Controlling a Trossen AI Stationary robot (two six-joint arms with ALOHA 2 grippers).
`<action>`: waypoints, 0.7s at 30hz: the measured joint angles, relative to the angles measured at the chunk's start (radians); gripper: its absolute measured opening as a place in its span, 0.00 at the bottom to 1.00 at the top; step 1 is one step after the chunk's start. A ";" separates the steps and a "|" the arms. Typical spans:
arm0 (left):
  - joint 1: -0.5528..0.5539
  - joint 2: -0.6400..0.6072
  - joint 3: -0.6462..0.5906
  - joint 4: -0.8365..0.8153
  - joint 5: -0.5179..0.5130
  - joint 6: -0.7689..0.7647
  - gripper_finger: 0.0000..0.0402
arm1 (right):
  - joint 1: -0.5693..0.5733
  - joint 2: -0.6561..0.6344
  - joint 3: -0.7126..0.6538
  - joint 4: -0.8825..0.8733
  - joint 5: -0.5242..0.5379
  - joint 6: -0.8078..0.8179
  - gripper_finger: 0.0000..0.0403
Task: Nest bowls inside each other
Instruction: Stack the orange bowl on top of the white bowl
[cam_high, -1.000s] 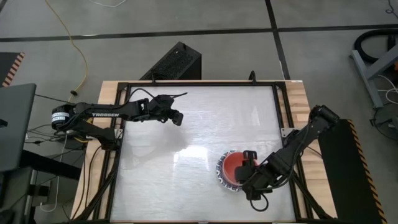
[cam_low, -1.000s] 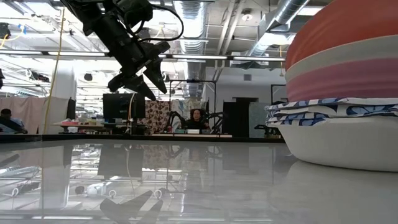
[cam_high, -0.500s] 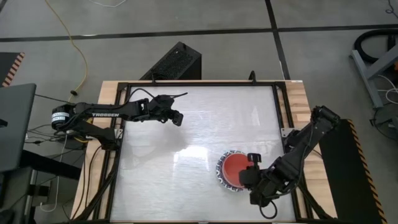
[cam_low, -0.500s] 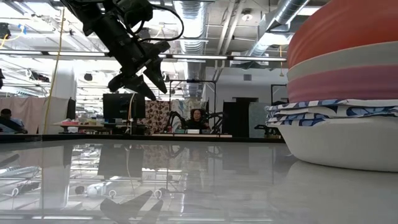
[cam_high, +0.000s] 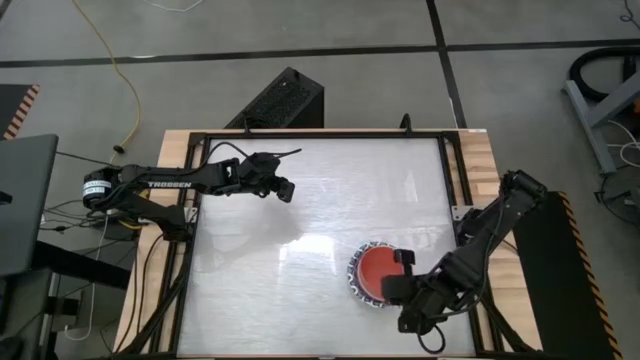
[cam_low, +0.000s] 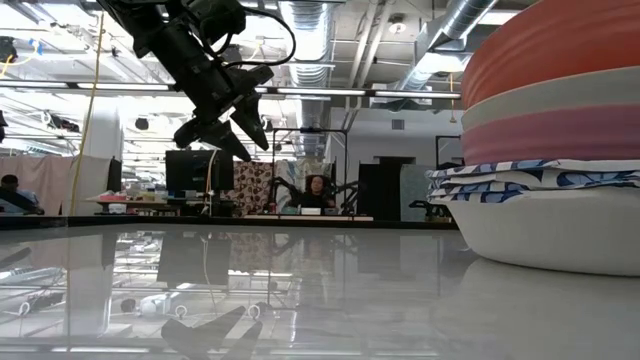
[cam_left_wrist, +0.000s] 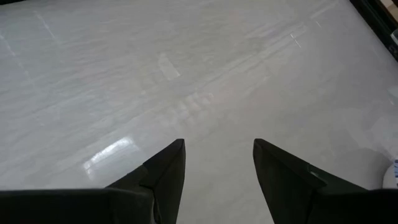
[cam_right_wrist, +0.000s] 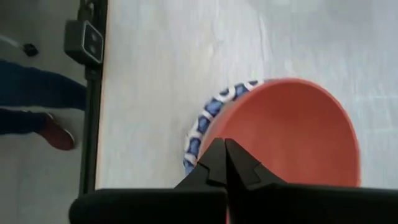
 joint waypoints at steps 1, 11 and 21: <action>0.000 0.000 0.000 0.000 0.001 0.000 0.44 | -0.006 0.000 -0.009 0.019 0.000 -0.001 0.01; 0.000 0.000 0.000 -0.008 0.040 0.001 0.44 | -0.016 0.002 -0.113 0.151 0.000 0.011 0.01; 0.000 0.000 0.000 -0.031 0.046 -0.001 0.44 | -0.016 0.002 -0.124 0.160 0.000 0.027 0.01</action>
